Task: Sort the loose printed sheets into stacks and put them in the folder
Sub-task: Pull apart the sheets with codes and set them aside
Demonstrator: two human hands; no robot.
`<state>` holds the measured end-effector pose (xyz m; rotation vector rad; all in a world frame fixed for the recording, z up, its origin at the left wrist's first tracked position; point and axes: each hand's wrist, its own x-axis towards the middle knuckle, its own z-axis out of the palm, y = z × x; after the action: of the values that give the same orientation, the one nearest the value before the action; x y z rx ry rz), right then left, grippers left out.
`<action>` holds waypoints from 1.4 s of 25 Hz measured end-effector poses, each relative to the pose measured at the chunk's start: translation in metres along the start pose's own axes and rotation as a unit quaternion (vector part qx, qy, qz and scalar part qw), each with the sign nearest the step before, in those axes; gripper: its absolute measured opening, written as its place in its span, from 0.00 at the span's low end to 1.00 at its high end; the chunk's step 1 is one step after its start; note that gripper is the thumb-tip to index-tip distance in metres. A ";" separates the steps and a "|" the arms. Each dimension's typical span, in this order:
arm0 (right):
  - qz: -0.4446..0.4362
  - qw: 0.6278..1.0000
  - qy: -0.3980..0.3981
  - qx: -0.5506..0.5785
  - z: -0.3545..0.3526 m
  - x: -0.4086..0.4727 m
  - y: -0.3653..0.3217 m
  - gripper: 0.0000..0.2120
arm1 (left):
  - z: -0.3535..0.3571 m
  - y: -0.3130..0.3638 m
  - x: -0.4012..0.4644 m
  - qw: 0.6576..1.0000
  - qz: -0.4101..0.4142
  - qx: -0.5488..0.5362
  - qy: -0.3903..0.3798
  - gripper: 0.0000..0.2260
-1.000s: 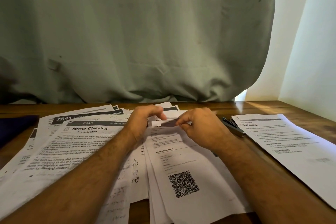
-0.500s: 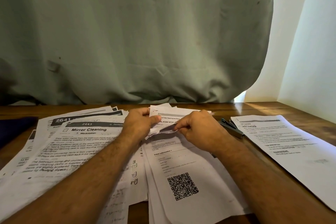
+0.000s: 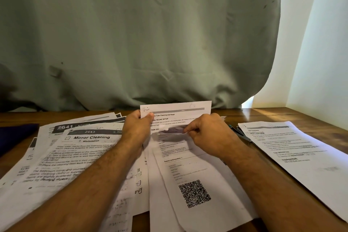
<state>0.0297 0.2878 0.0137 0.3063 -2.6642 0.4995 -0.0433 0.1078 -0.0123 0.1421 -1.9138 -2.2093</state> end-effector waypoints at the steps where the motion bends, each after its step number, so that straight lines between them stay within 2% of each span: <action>1: -0.003 1.000 0.011 -0.001 0.000 0.000 0.000 0.11 | 0.001 0.000 -0.001 1.000 0.000 0.005 -0.006 0.08; 5: -0.033 0.998 0.054 -0.011 0.003 0.003 -0.005 0.10 | 0.004 0.001 -0.007 0.999 -0.001 0.039 -0.031 0.16; 7: -0.045 0.998 0.046 -0.001 0.006 0.005 -0.010 0.10 | 0.004 0.000 -0.008 0.997 0.012 0.067 -0.036 0.17; 11: -0.051 0.999 0.011 -0.012 0.016 0.007 -0.016 0.11 | 0.002 -0.002 -0.008 0.996 0.030 0.073 -0.044 0.15; 16: -0.053 0.998 0.016 -0.005 0.021 0.011 -0.015 0.11 | 0.001 -0.004 -0.009 0.995 0.045 0.066 -0.064 0.09; 19: -0.055 0.998 0.010 -0.015 0.025 0.013 -0.015 0.12 | 0.002 -0.004 -0.011 0.993 0.047 0.089 -0.062 0.10; 26: -0.057 0.997 0.011 -0.041 0.027 0.019 -0.014 0.13 | 0.003 -0.005 -0.009 0.992 0.075 0.081 -0.066 0.04; 30: -0.044 0.998 0.024 -0.026 0.026 0.020 -0.009 0.12 | -0.001 0.005 -0.012 0.993 0.106 0.020 -0.040 0.04; 33: -0.019 0.999 0.022 -0.028 0.026 0.021 -0.003 0.12 | -0.008 0.028 -0.014 0.981 0.189 0.048 -0.019 0.03; 35: -0.007 0.999 0.016 -0.027 0.026 0.022 0.000 0.12 | -0.013 0.049 -0.017 0.973 0.229 0.028 -0.004 0.04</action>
<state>0.0010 0.2747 0.0009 0.2988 -2.6366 0.4230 -0.0188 0.0926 0.0330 -0.2738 -1.7902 -1.8505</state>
